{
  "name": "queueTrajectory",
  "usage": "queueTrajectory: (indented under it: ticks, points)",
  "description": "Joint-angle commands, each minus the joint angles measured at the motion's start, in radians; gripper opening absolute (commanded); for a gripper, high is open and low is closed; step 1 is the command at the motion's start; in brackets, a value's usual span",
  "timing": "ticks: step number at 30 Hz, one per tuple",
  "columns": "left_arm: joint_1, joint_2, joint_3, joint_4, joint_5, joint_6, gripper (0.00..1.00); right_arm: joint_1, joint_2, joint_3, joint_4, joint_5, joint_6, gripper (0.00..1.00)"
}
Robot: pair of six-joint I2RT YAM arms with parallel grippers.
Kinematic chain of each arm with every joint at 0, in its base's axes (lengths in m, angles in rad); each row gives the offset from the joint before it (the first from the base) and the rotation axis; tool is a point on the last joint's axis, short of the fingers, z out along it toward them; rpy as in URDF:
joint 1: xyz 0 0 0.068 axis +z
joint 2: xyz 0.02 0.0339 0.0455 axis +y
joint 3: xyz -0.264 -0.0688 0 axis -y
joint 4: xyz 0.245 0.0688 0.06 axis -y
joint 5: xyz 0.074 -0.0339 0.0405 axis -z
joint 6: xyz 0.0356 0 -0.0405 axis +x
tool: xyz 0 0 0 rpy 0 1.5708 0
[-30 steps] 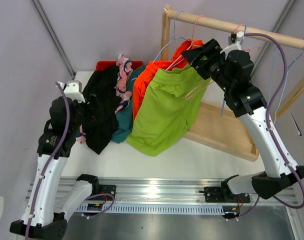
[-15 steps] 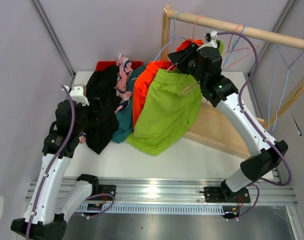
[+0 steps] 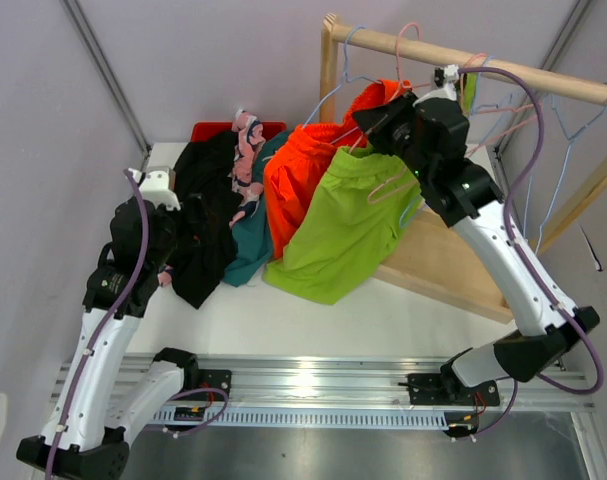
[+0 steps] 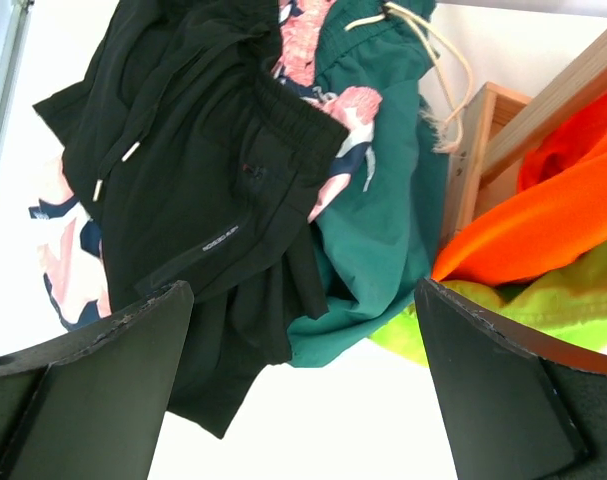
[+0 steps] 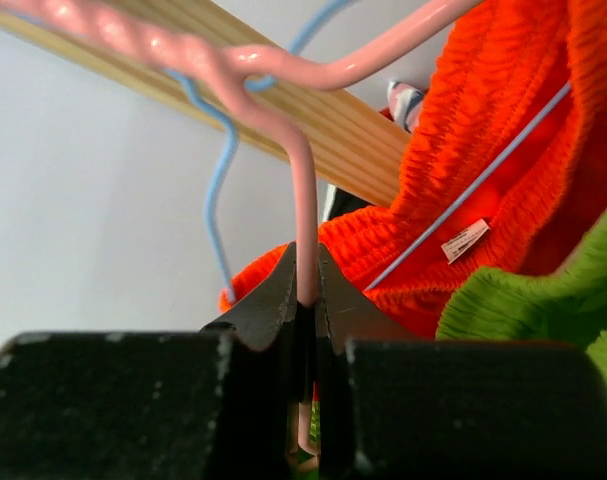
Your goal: Remove the shorts from the hanger
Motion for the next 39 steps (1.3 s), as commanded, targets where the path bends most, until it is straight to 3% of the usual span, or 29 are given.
queueTrajectory:
  ticks: [1, 5, 11, 16, 25, 32, 35, 36, 39]
  points:
    - [-0.049, 0.010, 0.089, 0.029, 0.033, 0.002, 0.99, 0.008, -0.131, 0.032, 0.053, 0.010, -0.035, 0.03]
    - [-0.169, 0.031, 0.143, 0.075, 0.065, 0.028, 0.99, 0.008, -0.145, 0.067, 0.050, -0.067, -0.003, 0.00]
    - [-0.289, 0.040, 0.139, 0.298, 0.448, 0.022, 0.99, 0.026, -0.146, 0.093, 0.084, -0.206, 0.057, 0.00]
    - [-0.368, 0.056, 0.086, 0.566, 0.626, -0.082, 0.99, 0.060, -0.143, 0.092, 0.105, -0.242, 0.069, 0.00]
    - [-0.514, 0.126, -0.010, 0.815, 0.699, -0.146, 0.99, 0.068, -0.143, 0.079, 0.121, -0.242, 0.074, 0.00]
    - [-0.600, 0.203, -0.047, 0.899, 0.648, -0.145, 0.99, 0.068, -0.152, 0.041, 0.148, -0.257, 0.097, 0.00]
    - [-0.620, 0.249, -0.041, 0.902, 0.586, -0.131, 0.77, 0.069, -0.168, 0.026, 0.162, -0.271, 0.115, 0.00]
    - [-0.622, 0.267, -0.044, 0.914, 0.563, -0.133, 0.52, 0.068, -0.177, 0.020, 0.165, -0.277, 0.120, 0.00]
    - [-0.643, 0.286, -0.067, 0.941, 0.497, -0.140, 0.00, 0.055, -0.210, -0.014, 0.190, -0.279, 0.140, 0.00]
